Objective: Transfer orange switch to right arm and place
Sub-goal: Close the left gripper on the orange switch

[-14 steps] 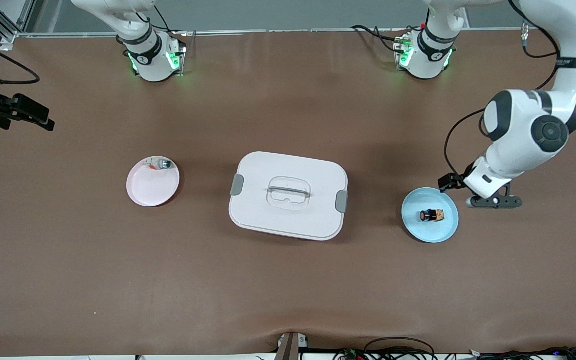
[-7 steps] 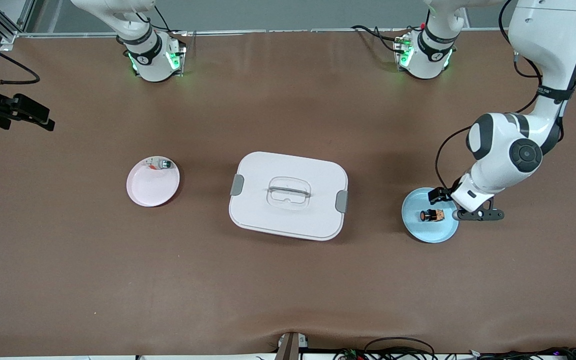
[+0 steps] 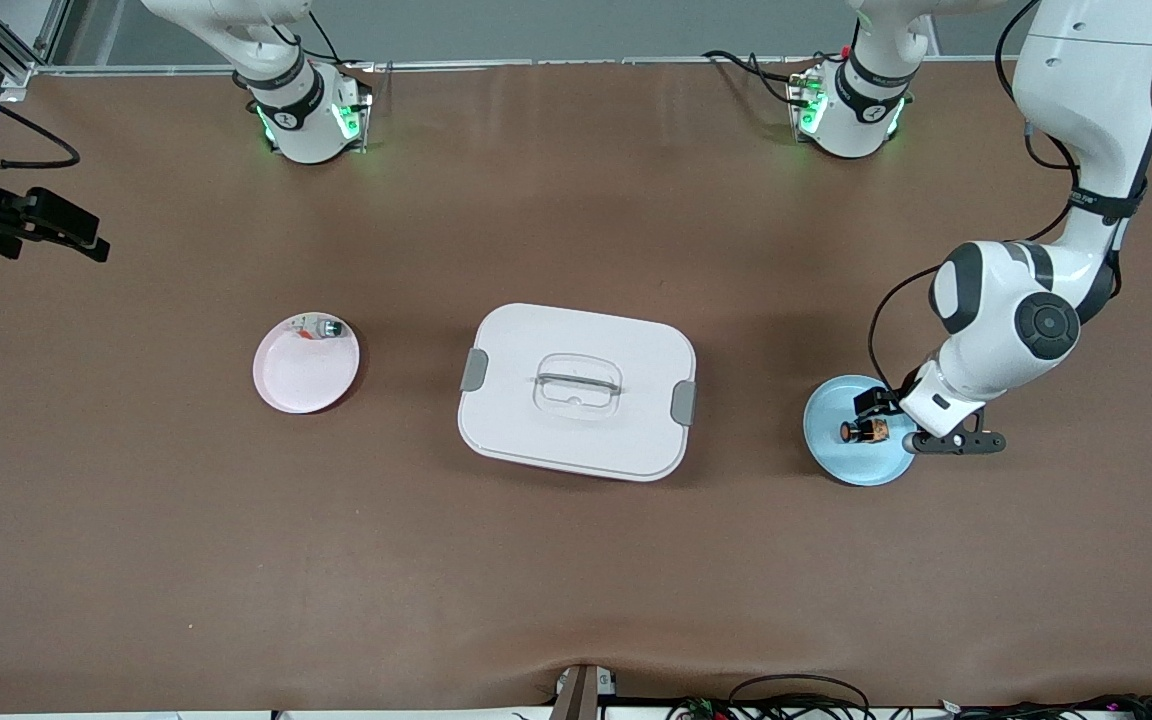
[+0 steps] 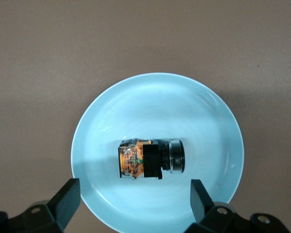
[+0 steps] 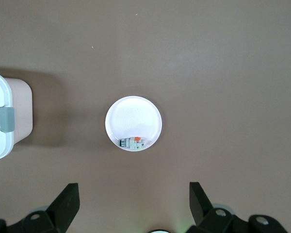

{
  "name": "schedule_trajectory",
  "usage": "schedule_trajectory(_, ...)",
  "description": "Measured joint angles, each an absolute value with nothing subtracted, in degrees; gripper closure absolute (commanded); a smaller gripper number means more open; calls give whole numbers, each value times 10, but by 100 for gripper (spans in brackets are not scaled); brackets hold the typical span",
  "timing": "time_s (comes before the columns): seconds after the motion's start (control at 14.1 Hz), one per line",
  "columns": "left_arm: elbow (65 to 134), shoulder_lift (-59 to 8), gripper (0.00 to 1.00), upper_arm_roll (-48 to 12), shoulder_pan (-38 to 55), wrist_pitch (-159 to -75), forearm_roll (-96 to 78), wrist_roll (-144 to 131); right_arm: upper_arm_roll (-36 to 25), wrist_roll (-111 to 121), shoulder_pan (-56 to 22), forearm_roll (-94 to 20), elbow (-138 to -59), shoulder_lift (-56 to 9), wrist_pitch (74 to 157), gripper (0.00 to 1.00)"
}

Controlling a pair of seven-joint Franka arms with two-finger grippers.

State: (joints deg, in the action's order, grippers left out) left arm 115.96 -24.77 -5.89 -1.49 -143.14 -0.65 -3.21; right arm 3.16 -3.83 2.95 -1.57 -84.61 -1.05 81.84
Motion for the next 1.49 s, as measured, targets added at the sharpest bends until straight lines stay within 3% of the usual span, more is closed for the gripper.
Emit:
schedule_trajectory(1.27,1143,-315,0,-72,-17,-1486,-7,-47,31,-38,30,-16,-846,-11,814,0)
schedule_trajectory(1.49,1143,-320,50,-72,-17,-1486,-7,-47,31,-38,30,-16,-846,-11,814,0)
